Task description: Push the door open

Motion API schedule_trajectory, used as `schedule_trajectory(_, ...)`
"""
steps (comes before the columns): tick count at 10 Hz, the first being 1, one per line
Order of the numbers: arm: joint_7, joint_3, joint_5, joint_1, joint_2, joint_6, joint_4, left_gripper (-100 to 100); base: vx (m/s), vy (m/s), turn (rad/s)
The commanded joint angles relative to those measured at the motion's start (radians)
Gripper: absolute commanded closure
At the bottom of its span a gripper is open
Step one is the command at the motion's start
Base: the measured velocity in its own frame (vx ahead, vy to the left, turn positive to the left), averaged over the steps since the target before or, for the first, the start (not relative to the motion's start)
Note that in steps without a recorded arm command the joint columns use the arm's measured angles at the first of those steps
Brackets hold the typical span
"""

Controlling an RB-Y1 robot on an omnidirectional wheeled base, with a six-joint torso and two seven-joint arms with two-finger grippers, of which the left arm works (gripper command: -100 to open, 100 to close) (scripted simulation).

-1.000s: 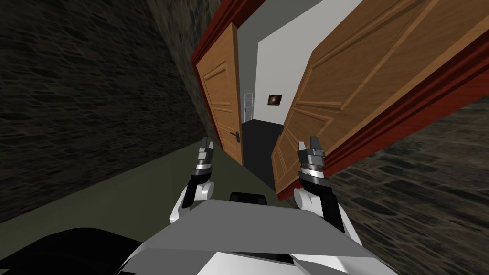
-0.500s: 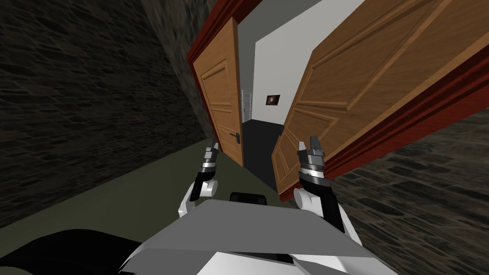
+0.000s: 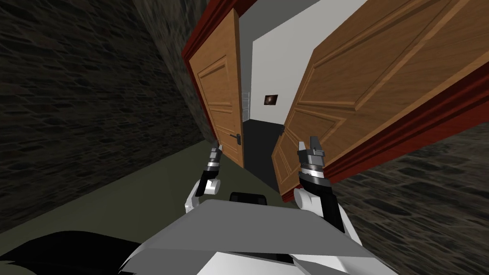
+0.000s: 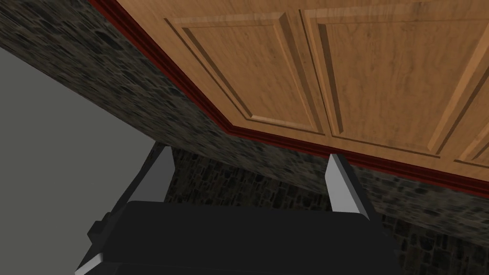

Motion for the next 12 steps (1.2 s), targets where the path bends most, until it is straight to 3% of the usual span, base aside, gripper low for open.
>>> schedule_trajectory(1, 0.005, -0.013, -0.001, -0.020, -0.001, 0.009, 0.032, -100, 0.044, 0.116, -0.072)
schedule_trajectory(12, 0.067, -0.097, 0.004, -0.167, 0.016, 0.057, 0.305, -100, 0.069, 0.121, -0.093)
